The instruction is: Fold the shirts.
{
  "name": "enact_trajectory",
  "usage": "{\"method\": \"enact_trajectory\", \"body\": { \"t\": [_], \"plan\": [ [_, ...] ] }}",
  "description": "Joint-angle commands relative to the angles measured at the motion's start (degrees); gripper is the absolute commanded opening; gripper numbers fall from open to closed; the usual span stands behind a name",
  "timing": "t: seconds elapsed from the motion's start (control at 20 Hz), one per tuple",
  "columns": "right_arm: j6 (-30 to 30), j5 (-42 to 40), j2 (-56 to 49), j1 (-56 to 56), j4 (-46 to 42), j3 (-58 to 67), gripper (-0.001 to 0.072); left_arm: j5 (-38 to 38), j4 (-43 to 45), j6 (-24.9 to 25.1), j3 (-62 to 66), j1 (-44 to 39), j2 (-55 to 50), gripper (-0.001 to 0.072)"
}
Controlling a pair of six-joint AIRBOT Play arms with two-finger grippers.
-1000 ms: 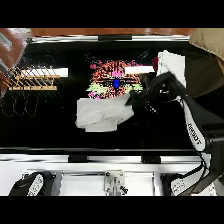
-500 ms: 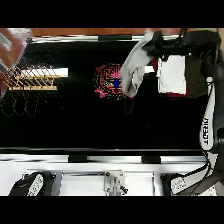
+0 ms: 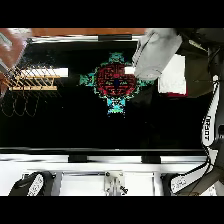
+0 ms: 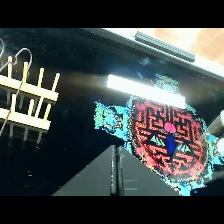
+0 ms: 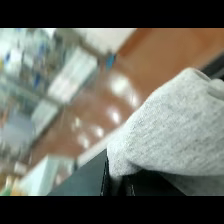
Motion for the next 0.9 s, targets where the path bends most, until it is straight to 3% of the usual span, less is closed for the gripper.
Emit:
{"method": "enact_trajectory", "body": {
  "t": [0.0,0.2,0.3,0.55,0.7,0.85],
  "plan": [
    [0.1,20.8,-2.0,-0.2,-0.6,0.1,0.0079,0.0,0.0,0.0,0.0,0.0,0.0,0.0027],
    [0.1,43.1,-4.4,-0.7,-1.7,0.1,0.0078,-0.2,0.0,0.0,0.0,0.0,0.0,0.0027],
    [-0.9,49.7,-5.1,-2.6,-3.2,0.1,0.0079,-0.2,0.0,0.0,0.0,0.0,0.0,0.0027],
    [-10.1,44.7,-7.1,-8.9,-3.2,0.1,0.0079,-1.2,0.0,0.0,0.0,0.0,0.0,0.0027],
    [-8.0,45.5,-11.3,-8.7,-3.0,0.1,0.0079,-2.1,0.0,0.0,0.0,0.0,0.0,0.0027],
    [-6.2,53.0,-13.9,-6.7,-3.1,0.1,0.0079,-2.2,0.0,0.0,0.0,0.0,0.0,0.0027]
  ]
}}
